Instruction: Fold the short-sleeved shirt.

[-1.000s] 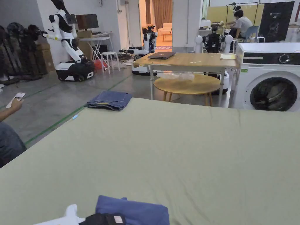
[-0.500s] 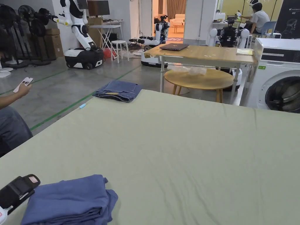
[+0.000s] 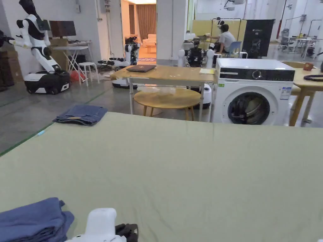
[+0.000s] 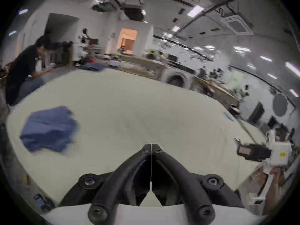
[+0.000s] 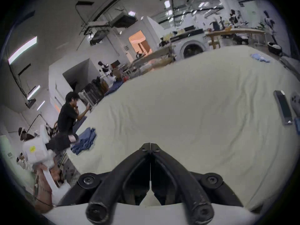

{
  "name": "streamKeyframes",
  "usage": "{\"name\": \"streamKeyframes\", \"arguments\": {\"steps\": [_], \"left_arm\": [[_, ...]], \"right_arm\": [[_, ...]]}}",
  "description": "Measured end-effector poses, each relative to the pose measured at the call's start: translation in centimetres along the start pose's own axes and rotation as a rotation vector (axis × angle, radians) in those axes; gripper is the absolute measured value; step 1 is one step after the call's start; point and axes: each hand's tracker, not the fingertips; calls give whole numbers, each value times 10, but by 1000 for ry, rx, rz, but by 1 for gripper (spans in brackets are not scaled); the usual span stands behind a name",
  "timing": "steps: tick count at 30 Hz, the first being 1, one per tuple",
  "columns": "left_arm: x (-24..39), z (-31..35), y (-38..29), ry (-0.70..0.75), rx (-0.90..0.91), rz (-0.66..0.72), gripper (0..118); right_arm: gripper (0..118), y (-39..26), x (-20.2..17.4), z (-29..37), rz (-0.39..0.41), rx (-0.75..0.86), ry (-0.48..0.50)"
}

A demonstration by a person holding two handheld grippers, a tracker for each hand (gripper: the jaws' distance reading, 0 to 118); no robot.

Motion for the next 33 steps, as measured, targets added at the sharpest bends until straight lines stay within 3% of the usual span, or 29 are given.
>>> {"name": "streamKeyframes", "arguments": {"steps": [4, 8, 13, 20, 33], "left_arm": [[82, -19, 4, -63, 36, -74, 0], [145, -4, 41, 24, 256, -267, 0], [182, 23, 85, 109, 521, -336, 0], [171, 35, 94, 205, 613, -294, 0], [165, 42, 87, 218, 614, -331, 0]], "right_arm": [[0, 33, 4, 42, 105, 177, -154], [0, 64, 5, 78, 199, 357, -330], [0, 86, 0, 107, 274, 548, -463], [0, 87, -12, 123, 378, 749, -511], [0, 85, -33, 104, 435, 714, -445]]}}
